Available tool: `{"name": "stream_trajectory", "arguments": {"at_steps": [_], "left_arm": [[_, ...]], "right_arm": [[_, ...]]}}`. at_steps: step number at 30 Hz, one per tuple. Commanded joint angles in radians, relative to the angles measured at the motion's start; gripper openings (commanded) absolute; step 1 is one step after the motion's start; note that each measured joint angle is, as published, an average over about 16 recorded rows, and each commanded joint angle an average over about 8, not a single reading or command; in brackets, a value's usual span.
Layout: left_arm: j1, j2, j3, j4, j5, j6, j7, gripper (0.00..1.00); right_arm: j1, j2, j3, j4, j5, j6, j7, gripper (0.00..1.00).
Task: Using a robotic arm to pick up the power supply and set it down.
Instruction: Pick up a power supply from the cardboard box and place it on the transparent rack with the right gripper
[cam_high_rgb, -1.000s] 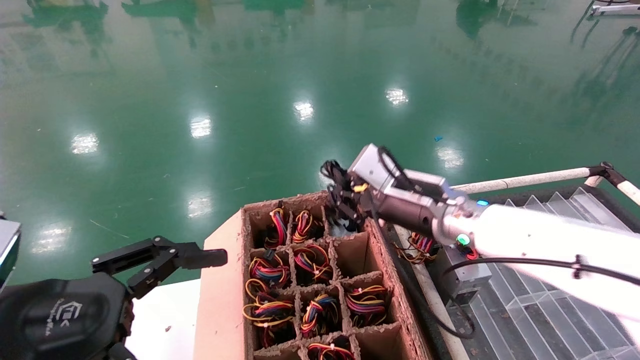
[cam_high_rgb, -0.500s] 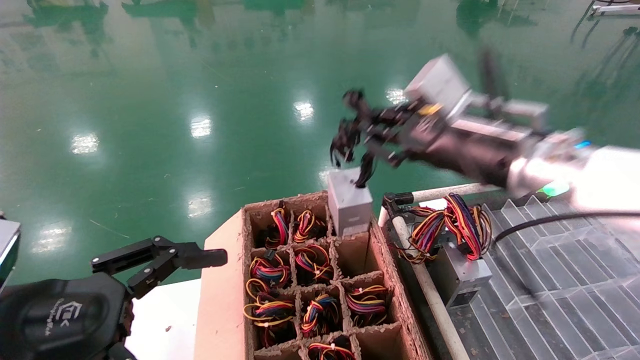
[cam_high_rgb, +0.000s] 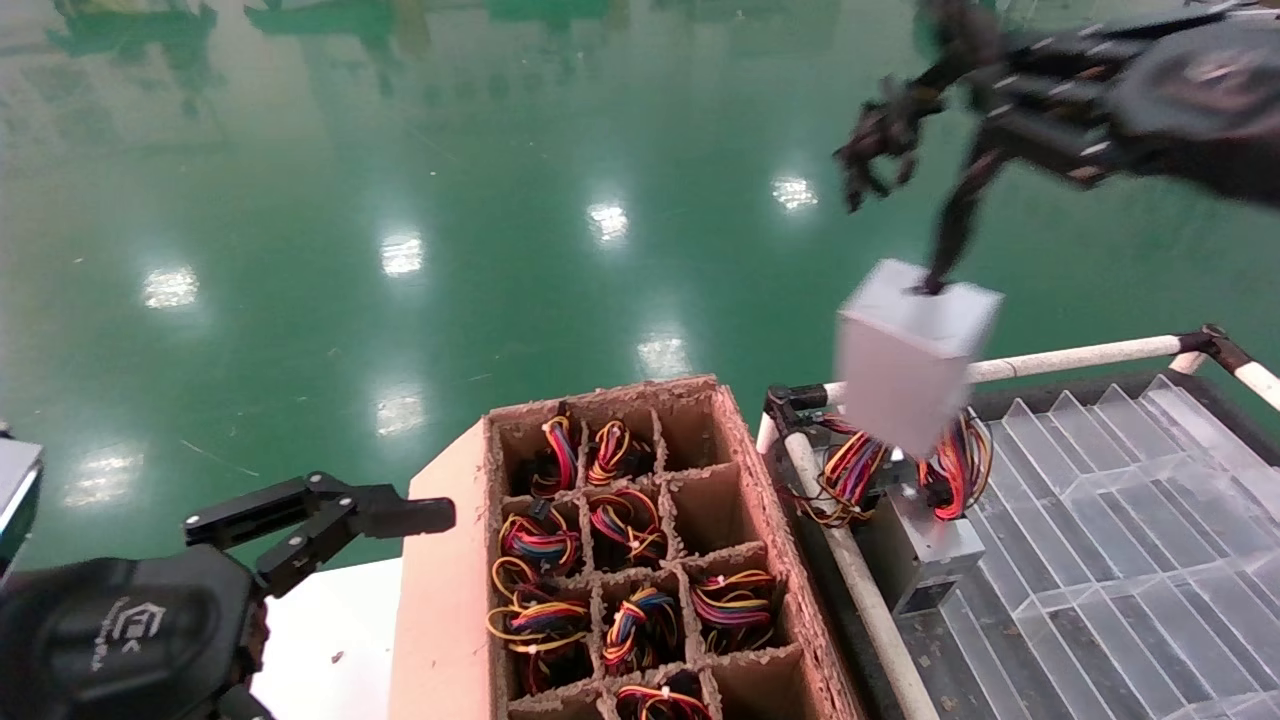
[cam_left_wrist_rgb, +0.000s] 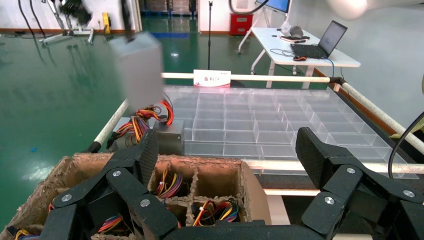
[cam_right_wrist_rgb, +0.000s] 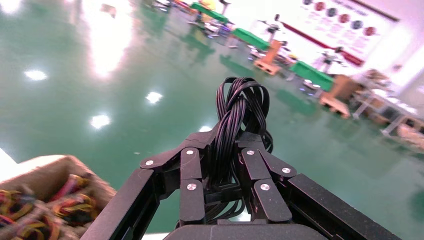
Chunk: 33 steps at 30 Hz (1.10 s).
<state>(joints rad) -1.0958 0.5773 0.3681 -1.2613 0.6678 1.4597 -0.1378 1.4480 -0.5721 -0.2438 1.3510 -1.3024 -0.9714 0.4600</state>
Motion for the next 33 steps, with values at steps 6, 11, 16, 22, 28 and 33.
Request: {"name": "stream_trajectory", "arguments": {"at_steps": [6, 11, 16, 22, 28, 33], "left_arm": [[0.000, 0.000, 0.000, 0.000, 0.000, 0.000, 0.000, 1.00], [0.000, 0.000, 0.000, 0.000, 0.000, 0.000, 0.000, 1.00], [0.000, 0.000, 0.000, 0.000, 0.000, 0.000, 0.000, 1.00], [0.000, 0.000, 0.000, 0.000, 0.000, 0.000, 0.000, 1.00], [0.000, 0.000, 0.000, 0.000, 0.000, 0.000, 0.000, 1.00], [0.000, 0.000, 0.000, 0.000, 0.000, 0.000, 0.000, 1.00]], "right_arm": [[-0.037, 0.137, 0.073, -0.009, 0.052, -0.022, -0.010, 0.00], [-0.111, 0.215, 0.118, -0.020, 0.091, -0.021, -0.013, 0.00], [-0.201, 0.268, 0.158, -0.036, 0.135, -0.023, -0.030, 0.00], [-0.312, 0.319, 0.208, -0.065, 0.190, -0.035, -0.063, 0.00], [-0.424, 0.359, 0.259, -0.100, 0.240, -0.058, -0.094, 0.00], [-0.523, 0.373, 0.305, -0.122, 0.278, -0.081, -0.120, 0.00]]}}
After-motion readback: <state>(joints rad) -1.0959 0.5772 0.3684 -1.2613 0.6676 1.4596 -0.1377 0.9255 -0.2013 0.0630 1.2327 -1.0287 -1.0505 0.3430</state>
